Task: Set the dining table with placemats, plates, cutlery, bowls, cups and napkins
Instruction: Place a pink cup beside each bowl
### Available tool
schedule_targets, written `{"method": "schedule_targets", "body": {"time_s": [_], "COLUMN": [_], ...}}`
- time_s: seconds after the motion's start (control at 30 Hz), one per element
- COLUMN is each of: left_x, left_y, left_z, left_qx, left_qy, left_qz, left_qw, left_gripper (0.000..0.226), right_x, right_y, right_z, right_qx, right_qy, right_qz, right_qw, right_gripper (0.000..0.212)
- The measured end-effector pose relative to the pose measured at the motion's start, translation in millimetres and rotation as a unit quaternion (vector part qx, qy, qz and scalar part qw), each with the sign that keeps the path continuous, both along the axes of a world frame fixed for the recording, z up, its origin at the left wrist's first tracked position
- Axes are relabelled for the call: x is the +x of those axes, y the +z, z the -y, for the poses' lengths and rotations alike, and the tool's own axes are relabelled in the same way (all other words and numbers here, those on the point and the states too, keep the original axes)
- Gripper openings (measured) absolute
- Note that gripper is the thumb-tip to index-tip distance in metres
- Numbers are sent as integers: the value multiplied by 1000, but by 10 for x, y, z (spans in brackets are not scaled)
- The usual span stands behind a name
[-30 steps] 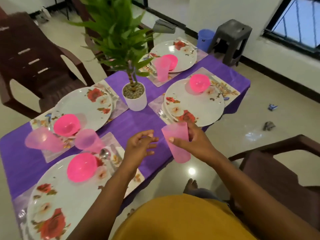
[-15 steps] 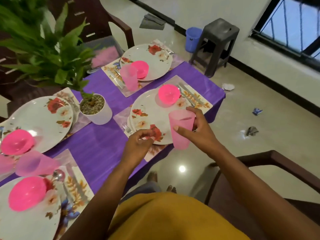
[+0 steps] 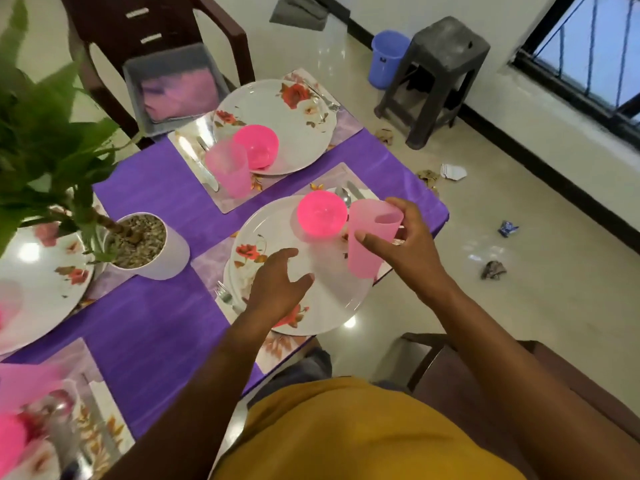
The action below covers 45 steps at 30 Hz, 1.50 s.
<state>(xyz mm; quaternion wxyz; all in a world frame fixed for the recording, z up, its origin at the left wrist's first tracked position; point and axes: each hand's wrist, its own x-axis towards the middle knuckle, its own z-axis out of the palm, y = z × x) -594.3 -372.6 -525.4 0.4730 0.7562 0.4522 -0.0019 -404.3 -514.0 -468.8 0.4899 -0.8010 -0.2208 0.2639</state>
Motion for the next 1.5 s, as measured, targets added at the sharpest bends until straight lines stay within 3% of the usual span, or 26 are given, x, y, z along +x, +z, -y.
{"method": "schedule_targets", "body": {"time_s": [0.27,0.43,0.87,1.5], "left_x": [234,336,561,694], "left_y": [-343,-401,-304,-241], "left_z": [-33,49,125,114], "left_qx": [102,127,146,153], "left_qy": [-73,-56,15,33], "left_qz": [-195,-255,-292,-310], "left_qw": [973,957,945,938], "left_gripper": [106,113,115,119], "right_x": [599,1012,1491,1539], "right_y": [28,29,-453,-687], "right_z": [-536,-951,-1685,-1737], "right_qx": [37,35,-26,-62], "right_qy": [-8,55,273,322], "right_qz": [38,83,104,111], "right_qw": [999,994,956,938], "right_gripper": [81,83,93,95]}}
